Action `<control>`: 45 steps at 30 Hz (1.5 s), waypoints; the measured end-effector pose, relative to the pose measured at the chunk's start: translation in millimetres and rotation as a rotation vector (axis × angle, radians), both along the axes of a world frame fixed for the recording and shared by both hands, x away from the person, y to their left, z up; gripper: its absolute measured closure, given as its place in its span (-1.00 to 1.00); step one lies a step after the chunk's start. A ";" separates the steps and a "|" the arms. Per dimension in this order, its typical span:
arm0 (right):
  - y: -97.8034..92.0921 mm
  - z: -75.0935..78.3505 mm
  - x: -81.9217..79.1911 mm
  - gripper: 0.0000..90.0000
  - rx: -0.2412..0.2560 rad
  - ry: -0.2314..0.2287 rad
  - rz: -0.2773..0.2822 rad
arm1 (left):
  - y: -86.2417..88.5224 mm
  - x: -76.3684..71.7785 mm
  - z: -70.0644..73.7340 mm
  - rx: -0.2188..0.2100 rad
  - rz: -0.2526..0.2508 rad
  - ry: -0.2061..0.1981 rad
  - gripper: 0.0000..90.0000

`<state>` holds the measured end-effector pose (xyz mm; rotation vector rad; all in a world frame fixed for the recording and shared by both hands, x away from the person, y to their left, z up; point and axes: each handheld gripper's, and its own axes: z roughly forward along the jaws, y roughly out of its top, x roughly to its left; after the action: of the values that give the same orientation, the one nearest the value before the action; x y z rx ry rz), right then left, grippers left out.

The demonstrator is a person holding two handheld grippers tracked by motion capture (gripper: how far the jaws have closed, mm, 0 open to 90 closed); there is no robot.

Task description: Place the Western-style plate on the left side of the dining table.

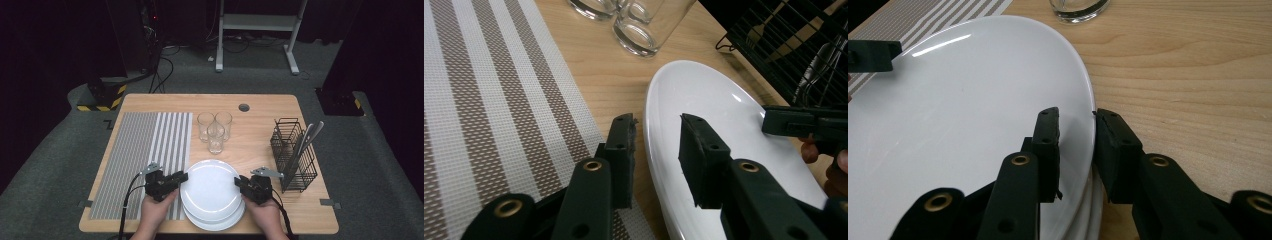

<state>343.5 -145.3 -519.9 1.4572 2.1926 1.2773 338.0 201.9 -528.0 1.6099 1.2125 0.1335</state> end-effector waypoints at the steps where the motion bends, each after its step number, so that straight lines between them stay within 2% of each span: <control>1: 0.0 -0.1 0.0 0.59 0.000 0.000 -0.001 | 1.0 -2.8 1.8 0.009 0.006 -0.001 0.44; 9: -0.1 -0.7 -0.1 0.60 0.006 -0.003 -0.001 | 4.4 -19.8 6.1 0.082 -0.016 0.003 0.36; 15: -0.5 -1.6 -0.2 0.60 0.012 -0.008 -0.002 | 2.7 -21.0 1.3 0.065 -0.038 0.043 0.41; 19: -0.9 -2.1 -0.5 0.60 0.019 -0.009 -0.003 | -2.0 -20.4 -3.1 0.064 -0.071 0.075 0.48; 24: -1.2 -2.5 -0.5 0.63 0.034 -0.002 -0.011 | -4.0 -20.2 -3.7 0.069 -0.066 0.078 0.56; 31: -2.3 -0.9 4.0 0.67 0.062 0.012 -0.024 | -3.1 -15.8 -1.3 0.035 -0.059 0.069 0.63; 33: -2.2 -0.5 4.5 0.68 0.063 0.013 -0.025 | -2.8 -14.2 -0.9 0.037 -0.059 0.066 0.63; 38: -2.9 1.8 11.1 0.70 0.055 0.019 -0.029 | -3.6 -4.3 -0.5 0.024 -0.057 0.059 0.65; 42: -3.1 5.8 18.8 0.72 0.060 0.013 -0.039 | -4.4 3.6 0.1 0.018 -0.041 0.051 0.67; 45: -1.0 9.4 27.5 0.73 0.045 -0.002 -0.043 | -5.2 7.0 -2.0 0.011 -0.028 0.049 0.66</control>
<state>371.0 -146.3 -510.6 1.5111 2.1328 1.3216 345.0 196.7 -530.0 1.6477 1.2280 0.0828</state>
